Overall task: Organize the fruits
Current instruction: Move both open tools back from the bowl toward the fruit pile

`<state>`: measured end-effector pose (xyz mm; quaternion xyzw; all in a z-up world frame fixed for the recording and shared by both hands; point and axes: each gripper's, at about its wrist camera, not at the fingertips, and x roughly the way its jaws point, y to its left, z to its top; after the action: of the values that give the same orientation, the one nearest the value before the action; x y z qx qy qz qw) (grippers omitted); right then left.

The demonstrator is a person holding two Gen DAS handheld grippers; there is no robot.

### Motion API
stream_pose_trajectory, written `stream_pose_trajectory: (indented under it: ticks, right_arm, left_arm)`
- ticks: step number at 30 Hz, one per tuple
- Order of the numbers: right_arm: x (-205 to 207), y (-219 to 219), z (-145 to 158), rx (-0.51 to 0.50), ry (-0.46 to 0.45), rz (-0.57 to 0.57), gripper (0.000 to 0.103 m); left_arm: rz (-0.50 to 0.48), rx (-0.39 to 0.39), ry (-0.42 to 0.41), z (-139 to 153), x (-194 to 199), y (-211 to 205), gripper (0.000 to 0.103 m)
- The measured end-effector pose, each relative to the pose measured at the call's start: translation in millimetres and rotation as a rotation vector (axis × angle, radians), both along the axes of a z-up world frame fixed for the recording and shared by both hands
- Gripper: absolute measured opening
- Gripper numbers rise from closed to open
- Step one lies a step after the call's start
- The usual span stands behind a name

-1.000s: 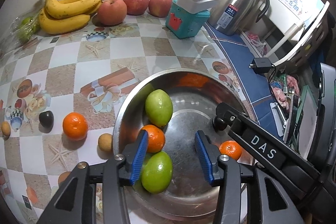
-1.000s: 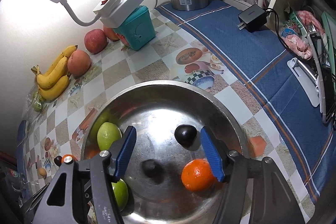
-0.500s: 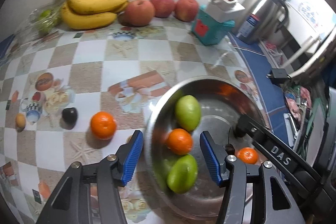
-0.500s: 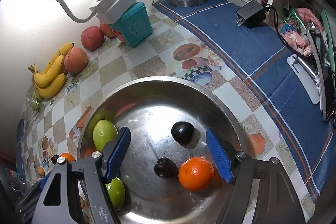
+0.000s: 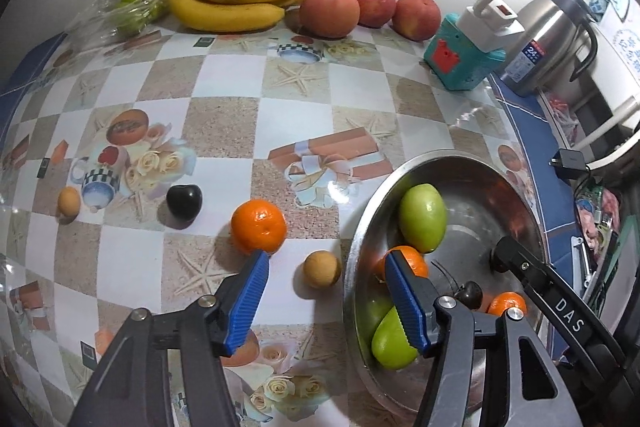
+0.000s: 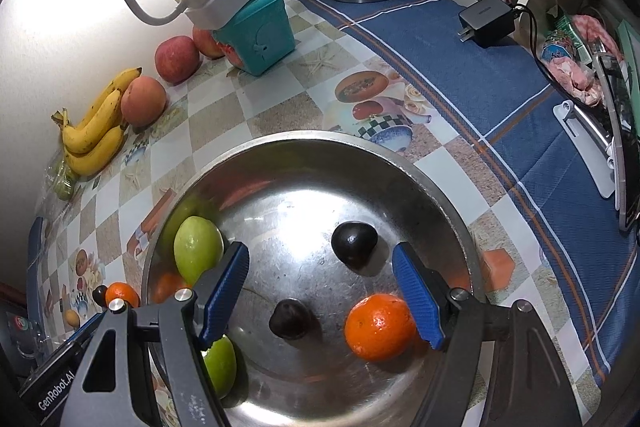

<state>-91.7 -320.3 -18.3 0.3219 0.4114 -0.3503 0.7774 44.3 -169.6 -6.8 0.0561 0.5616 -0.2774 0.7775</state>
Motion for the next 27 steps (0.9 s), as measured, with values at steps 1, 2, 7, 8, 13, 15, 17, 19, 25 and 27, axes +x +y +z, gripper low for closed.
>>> stream_pose_trajectory:
  ticks: [1,2,7,8,13,15,17,19,25,27]
  right_arm:
    - [0,0,0,0.001,0.002,0.001,0.075]
    - [1,0,0,0.001,0.003,0.003,0.075]
    - [4,2,-3,0.006,0.014,0.018,0.076]
    - [5,3,-4,0.005,0.018,0.021,0.08]
    - [8,5,-6,-0.008,0.034,0.038,0.092]
    - [8,6,-6,-0.011,0.032,0.046,0.093]
    - [9,7,-6,-0.016,0.032,0.052,0.096]
    - [10,7,-6,-0.019,0.033,0.056,0.096]
    - [11,9,-5,-0.04,0.045,0.061,0.096]
    - [12,10,-4,-0.047,0.039,0.064,0.096]
  left_arm:
    - [0.001,0.002,0.0,0,0,0,0.064]
    - [0.003,0.004,0.0,0,0,1,0.065]
    - [0.027,0.018,-0.007,-1,2,4,0.087]
    - [0.033,0.022,-0.007,-2,3,5,0.088]
    - [0.057,0.041,-0.014,-5,6,8,0.103]
    - [0.063,0.049,-0.018,-6,6,10,0.103]
    - [0.068,0.055,-0.025,-7,8,11,0.103]
    - [0.078,0.063,-0.031,-7,9,13,0.103]
    - [0.1,0.096,-0.039,-9,13,19,0.103]
    - [0.099,0.108,-0.038,-10,14,21,0.103]
